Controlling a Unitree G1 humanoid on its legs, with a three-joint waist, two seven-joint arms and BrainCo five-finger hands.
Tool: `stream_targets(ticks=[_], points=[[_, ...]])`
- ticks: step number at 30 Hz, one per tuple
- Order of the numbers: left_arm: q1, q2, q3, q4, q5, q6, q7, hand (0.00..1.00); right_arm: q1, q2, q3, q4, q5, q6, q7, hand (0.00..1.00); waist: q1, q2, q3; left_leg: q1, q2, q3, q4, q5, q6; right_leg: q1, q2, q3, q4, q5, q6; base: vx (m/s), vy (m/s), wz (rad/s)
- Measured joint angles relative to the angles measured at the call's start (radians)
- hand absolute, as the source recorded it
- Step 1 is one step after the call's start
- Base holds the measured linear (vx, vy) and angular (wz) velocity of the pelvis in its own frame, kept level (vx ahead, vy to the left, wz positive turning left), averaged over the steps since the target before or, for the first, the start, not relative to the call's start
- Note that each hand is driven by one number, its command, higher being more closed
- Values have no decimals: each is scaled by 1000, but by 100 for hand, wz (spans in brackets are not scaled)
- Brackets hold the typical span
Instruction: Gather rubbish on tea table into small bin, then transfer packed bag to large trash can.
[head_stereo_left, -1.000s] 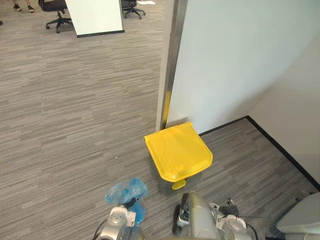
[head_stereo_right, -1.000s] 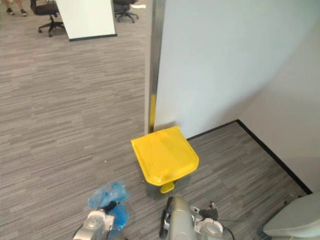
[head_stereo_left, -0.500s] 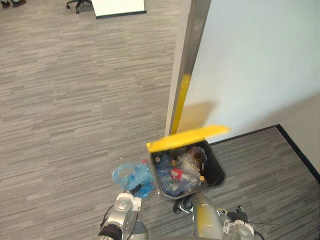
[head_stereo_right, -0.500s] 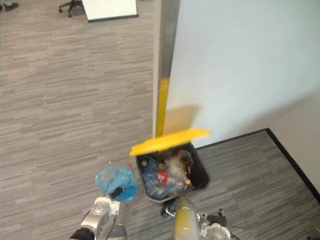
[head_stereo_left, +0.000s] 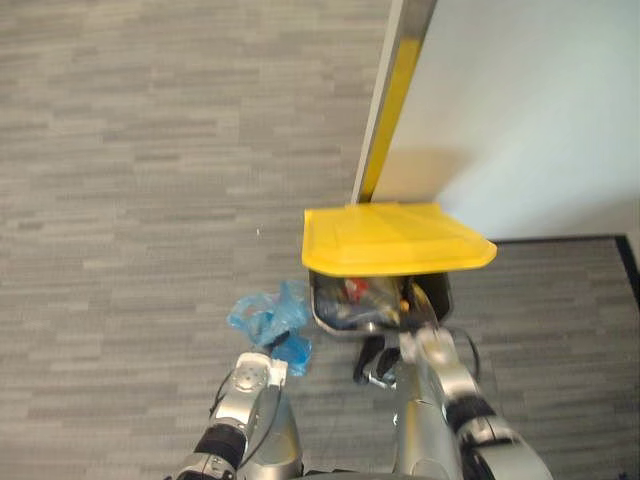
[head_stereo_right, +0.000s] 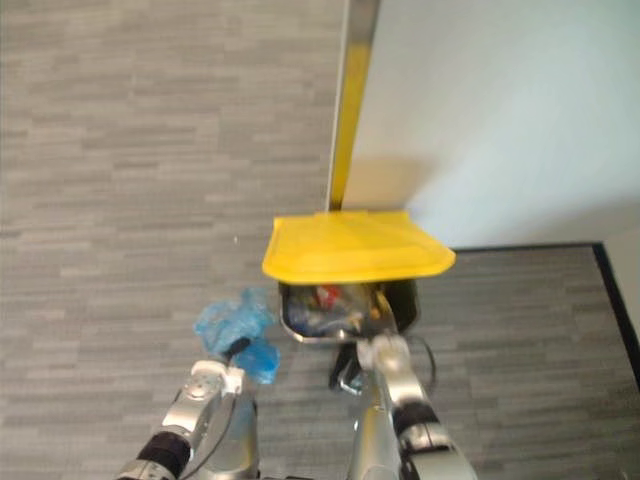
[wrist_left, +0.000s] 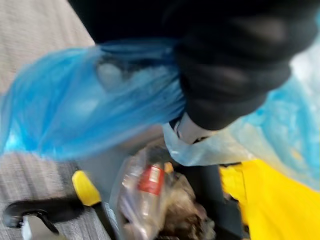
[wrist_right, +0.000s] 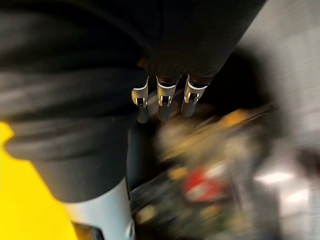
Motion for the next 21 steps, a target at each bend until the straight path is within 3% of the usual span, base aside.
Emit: stream_targets(ticks=[2,4,8,12,15,17,19,21], points=[[1,0,2,-40,-25,-6,13,100,-77,-10,4,-3,1,1,-14,0,10,-10,15,-20,6,-25,-46,25,-43,0,19,-23,-55,9,-14,-165,-198,32],[3,0,1,-54,-46,-13,14,100,-150,-37,24,-28,14,1,-22,0,20,-15,17,-34,9,-41,-81,46,-41,1,33,-46,-104,23,-25,-69,-124,0],[10,-8,-38,-71,-65,-35,16,100,-276,-116,41,-34,55,10,-50,0,16,-21,17,-30,44,-44,-161,99,-77,19,41,-107,-160,40,-26,-47,-137,14],[27,-15,-50,-84,-65,-43,31,100,-354,-148,69,-34,77,9,-58,0,13,-29,18,-47,46,-7,-107,108,-53,17,47,-129,-157,43,-22,-68,-54,-19],[18,19,-69,-85,-65,-44,32,100,-391,-178,68,-24,77,9,-63,0,-4,-73,20,-44,56,-2,-157,125,-83,17,50,-125,-165,59,-42,-34,-99,34],[19,19,-69,-87,-65,-44,34,100,-429,-189,70,-14,77,9,-63,0,-2,-76,20,-52,41,-17,-108,119,-75,16,50,-136,-176,55,-54,-30,-104,7],[29,16,-84,-87,-65,-44,33,100,-493,-215,109,25,76,9,-63,0,-8,-74,19,-41,-7,48,-49,111,-37,18,50,-138,-172,59,-54,-96,-17,-23],[15,31,-100,-87,-65,-44,32,100,-502,-241,109,47,76,9,-65,0,-13,-96,27,-32,-1,57,-67,104,-61,18,38,-129,-159,74,-58,-97,-40,27]])
